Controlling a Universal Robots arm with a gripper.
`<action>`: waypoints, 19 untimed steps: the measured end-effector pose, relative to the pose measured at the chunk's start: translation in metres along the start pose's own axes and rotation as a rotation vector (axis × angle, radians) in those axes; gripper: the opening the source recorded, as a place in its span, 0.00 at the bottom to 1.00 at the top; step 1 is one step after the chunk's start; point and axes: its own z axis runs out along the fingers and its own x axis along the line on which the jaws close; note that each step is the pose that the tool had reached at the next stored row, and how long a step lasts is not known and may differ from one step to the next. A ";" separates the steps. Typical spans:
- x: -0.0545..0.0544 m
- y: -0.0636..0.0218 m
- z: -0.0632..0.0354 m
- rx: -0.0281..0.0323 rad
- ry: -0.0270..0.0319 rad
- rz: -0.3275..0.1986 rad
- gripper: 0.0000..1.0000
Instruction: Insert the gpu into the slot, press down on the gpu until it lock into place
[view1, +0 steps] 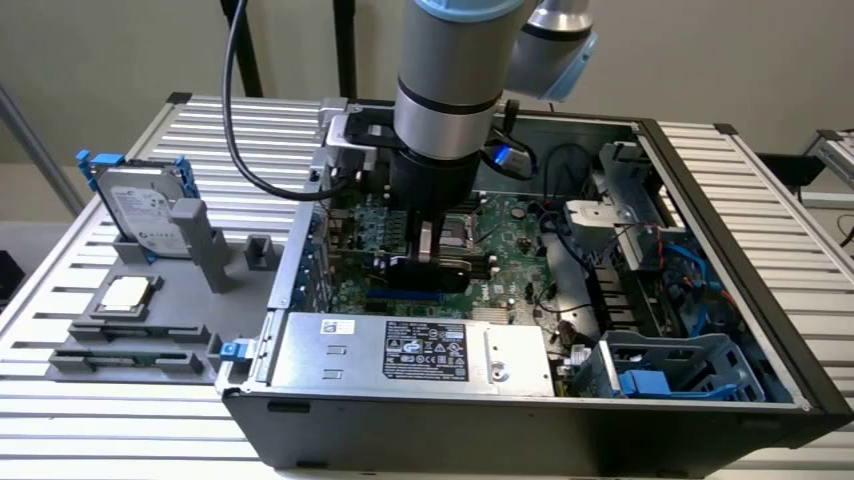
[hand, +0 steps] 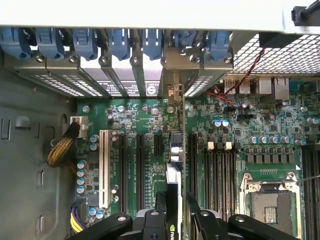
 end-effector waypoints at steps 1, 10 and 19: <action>0.000 0.0000 0.0004 0.0002 -0.0001 0.001 0.26; 0.000 0.0020 0.0066 0.0003 0.0033 0.002 0.26; -0.001 0.0023 0.0083 0.0004 0.0046 0.002 0.26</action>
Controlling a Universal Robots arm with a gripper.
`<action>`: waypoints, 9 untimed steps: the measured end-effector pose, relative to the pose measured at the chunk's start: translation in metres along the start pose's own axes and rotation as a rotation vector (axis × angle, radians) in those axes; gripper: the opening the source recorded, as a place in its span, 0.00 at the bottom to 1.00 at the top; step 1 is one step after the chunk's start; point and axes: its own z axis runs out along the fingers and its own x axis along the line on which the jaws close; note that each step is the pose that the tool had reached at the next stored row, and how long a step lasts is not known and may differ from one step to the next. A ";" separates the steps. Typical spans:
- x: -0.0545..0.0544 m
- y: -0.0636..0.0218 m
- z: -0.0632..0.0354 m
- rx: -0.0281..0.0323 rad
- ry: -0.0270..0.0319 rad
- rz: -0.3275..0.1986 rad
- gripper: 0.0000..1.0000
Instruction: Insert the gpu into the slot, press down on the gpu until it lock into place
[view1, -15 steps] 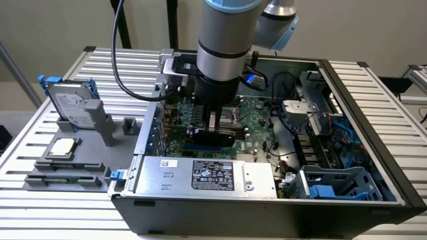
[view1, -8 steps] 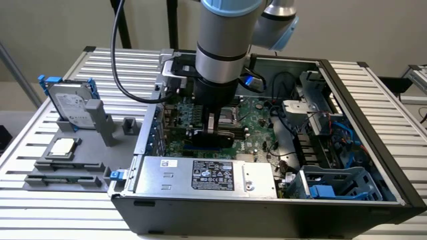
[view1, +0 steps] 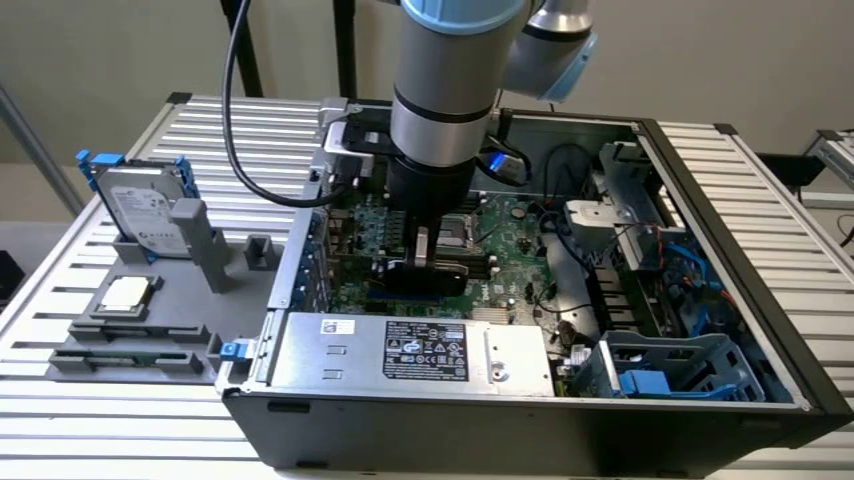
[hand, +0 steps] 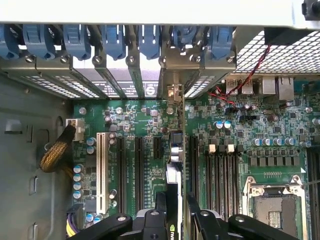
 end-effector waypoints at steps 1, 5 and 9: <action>0.000 0.0000 0.0000 0.0001 0.0008 0.000 0.26; 0.000 0.0000 0.0005 0.0000 0.0036 -0.002 0.26; 0.000 0.0001 0.0019 -0.0002 0.0045 -0.005 0.26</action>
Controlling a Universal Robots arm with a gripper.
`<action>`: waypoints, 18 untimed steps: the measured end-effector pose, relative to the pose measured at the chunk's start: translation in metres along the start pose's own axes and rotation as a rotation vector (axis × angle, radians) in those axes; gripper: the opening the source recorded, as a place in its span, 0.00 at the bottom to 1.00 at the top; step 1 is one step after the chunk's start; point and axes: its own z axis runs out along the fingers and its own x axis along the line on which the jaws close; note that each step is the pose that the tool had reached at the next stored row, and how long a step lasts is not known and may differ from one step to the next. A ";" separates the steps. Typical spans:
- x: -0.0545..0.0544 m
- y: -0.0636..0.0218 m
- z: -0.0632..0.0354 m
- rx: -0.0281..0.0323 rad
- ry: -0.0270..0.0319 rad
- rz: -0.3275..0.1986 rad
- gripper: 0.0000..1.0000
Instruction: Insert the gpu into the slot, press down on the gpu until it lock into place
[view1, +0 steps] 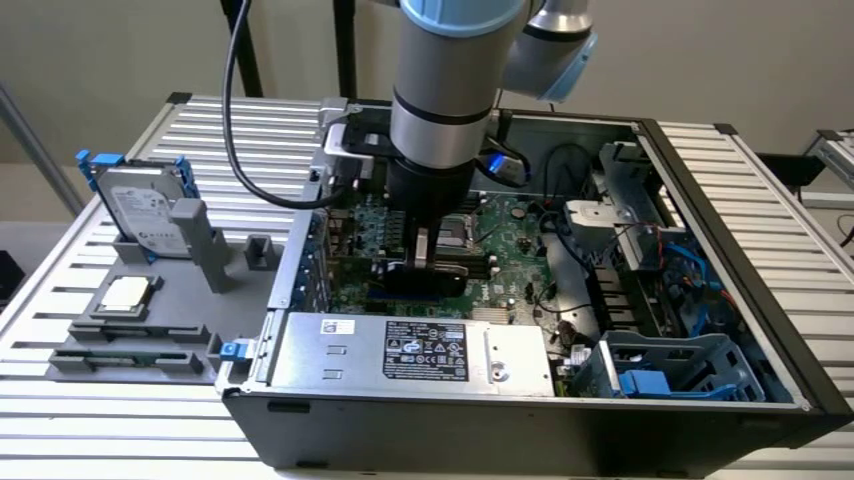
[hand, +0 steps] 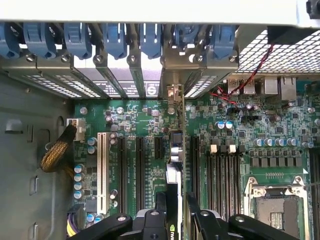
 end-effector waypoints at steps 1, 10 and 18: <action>0.000 0.0002 0.0004 -0.0001 0.0001 -0.001 0.26; 0.000 -0.0001 0.0066 -0.0001 0.0007 -0.013 0.26; 0.000 0.0001 0.0104 -0.0001 -0.0012 -0.020 0.27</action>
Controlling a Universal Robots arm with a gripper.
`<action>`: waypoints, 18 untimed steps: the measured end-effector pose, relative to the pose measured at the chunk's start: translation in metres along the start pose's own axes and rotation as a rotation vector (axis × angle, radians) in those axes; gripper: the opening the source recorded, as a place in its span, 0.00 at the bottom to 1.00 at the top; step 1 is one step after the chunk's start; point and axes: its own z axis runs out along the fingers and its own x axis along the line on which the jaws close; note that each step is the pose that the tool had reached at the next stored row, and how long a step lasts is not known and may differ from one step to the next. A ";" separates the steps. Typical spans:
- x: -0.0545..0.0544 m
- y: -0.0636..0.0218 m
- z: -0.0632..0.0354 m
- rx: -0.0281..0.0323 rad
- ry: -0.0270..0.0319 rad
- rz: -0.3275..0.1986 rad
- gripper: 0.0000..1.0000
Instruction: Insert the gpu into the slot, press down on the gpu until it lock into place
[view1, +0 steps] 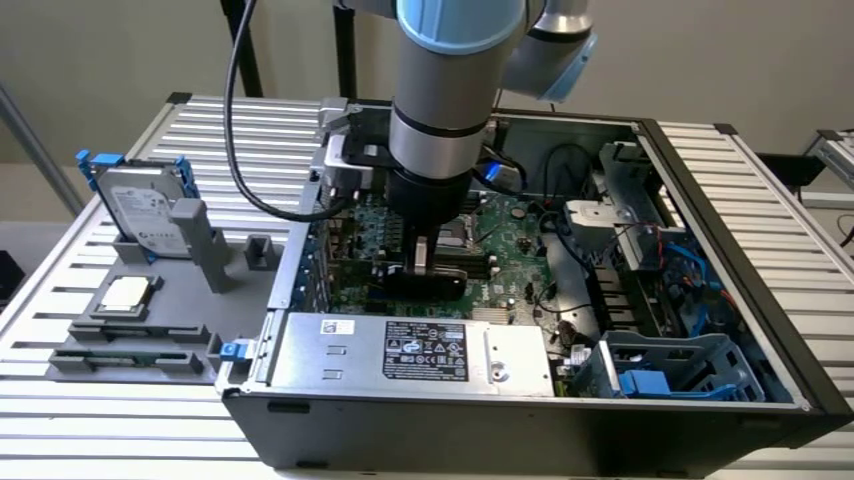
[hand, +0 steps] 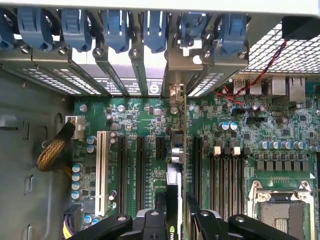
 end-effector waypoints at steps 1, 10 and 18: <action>0.000 0.0002 -0.0029 -0.0001 0.0009 0.000 0.27; -0.002 0.0033 -0.0407 -0.0010 0.0029 -0.002 0.31; -0.002 0.0170 -0.0391 0.0013 0.0030 -0.006 0.11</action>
